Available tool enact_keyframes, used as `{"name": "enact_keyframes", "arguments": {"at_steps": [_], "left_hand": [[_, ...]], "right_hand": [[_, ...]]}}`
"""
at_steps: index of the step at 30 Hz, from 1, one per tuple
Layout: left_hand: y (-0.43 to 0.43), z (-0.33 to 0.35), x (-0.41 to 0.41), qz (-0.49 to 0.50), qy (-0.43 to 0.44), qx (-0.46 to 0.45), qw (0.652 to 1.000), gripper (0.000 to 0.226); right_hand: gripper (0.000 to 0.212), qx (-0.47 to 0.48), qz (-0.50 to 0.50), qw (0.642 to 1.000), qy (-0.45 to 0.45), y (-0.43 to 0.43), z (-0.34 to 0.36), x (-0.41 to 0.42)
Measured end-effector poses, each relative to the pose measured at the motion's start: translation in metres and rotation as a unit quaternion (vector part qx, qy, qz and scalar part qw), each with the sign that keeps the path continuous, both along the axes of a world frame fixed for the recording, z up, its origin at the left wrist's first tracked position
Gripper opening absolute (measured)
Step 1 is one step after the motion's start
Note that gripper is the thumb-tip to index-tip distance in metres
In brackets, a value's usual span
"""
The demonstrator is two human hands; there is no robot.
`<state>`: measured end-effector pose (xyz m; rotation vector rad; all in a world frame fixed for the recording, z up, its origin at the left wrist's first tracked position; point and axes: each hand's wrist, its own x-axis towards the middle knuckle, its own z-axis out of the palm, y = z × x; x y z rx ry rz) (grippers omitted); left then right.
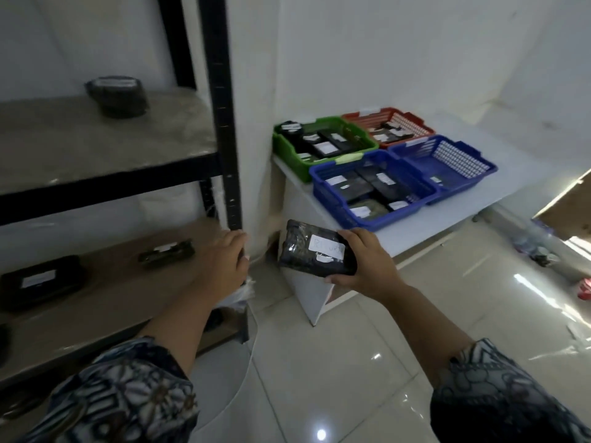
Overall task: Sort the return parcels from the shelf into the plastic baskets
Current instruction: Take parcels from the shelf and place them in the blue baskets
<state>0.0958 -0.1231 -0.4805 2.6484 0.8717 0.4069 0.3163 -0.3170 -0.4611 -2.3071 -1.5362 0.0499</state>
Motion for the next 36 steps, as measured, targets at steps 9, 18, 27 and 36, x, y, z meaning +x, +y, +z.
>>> {"name": "enact_keyframes", "arguments": {"at_steps": [9, 18, 27, 36], "left_hand": [[-0.051, 0.025, 0.185, -0.032, -0.049, -0.007, 0.998, 0.058], [-0.061, 0.022, 0.315, -0.081, -0.079, -0.012, 0.994, 0.047], [-0.002, 0.02, 0.446, -0.086, -0.066, -0.032, 0.994, 0.048], [0.047, 0.015, 0.558, -0.089, -0.046, -0.013, 0.995, 0.047]], "right_hand": [[0.1, 0.023, -0.036, 0.999, -0.007, -0.077, 0.021, 0.142], [0.099, 0.022, -0.091, 0.996, -0.017, -0.094, 0.024, 0.256], [0.097, 0.004, -0.113, 0.993, -0.02, -0.042, 0.038, 0.384], [0.092, -0.014, -0.107, 0.994, 0.001, 0.015, 0.029, 0.504]]}}
